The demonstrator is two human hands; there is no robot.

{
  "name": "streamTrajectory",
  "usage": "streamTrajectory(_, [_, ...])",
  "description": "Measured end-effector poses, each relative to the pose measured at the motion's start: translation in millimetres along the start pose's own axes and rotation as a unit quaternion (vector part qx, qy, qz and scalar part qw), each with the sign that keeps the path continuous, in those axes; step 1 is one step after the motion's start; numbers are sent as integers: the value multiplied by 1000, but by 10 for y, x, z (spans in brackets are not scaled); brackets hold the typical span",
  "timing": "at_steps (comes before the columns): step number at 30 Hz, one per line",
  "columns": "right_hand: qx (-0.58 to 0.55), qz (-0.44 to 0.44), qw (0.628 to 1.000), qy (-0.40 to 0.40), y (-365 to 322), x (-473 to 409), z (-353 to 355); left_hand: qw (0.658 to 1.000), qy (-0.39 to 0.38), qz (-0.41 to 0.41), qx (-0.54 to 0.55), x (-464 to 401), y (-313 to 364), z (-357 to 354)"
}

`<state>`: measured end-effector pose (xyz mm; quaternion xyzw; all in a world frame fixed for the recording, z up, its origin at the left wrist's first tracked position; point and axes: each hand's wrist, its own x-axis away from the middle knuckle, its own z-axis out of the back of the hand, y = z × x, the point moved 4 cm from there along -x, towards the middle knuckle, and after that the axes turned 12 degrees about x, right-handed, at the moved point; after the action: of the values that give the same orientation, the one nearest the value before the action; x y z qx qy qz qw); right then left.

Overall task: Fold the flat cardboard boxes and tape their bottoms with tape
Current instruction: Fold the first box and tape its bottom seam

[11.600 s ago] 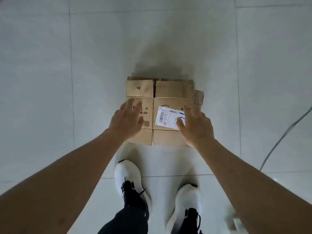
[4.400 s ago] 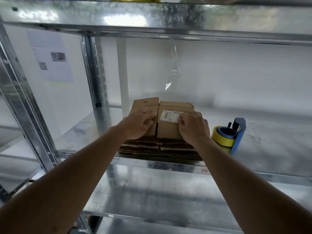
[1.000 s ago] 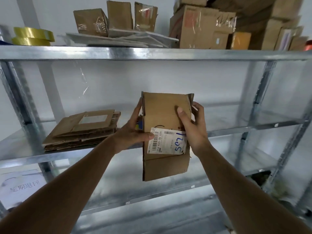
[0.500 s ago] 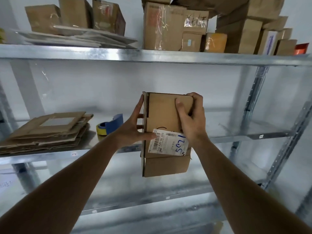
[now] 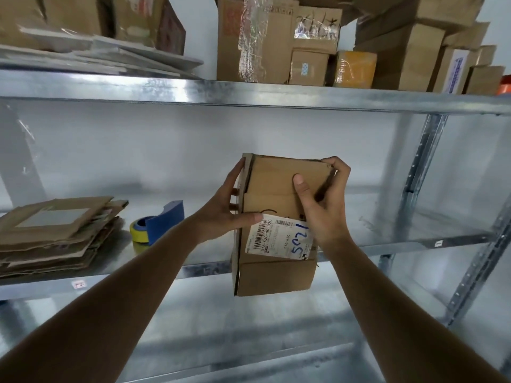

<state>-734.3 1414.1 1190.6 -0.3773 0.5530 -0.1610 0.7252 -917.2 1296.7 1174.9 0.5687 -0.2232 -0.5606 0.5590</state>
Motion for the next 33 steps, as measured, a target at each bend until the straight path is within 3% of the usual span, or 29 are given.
streamTrajectory(5, [33,10,999,4,6,-256,-112,1000,-8,18,16,-239,-54,170])
streamTrajectory(8, [26,33,999,7,-70,-459,-149,999,-35,-9,11,-397,68,213])
streamTrajectory(15, [56,97,993,39,29,-708,13,997,-19,-73,25,-691,60,163])
streamTrajectory(22, [42,22,998,48,526,-767,88,998,-50,-38,-1,-828,-271,-12])
streamTrajectory(26, [29,-19,995,89,674,-927,105,999,-17,-25,-36,-886,-367,32])
streamTrajectory(30, [50,-70,992,92,746,-1084,59,993,53,10,101,-920,-261,33])
streamTrajectory(33, [26,-96,991,84,755,-1171,52,988,99,14,116,-981,-168,43])
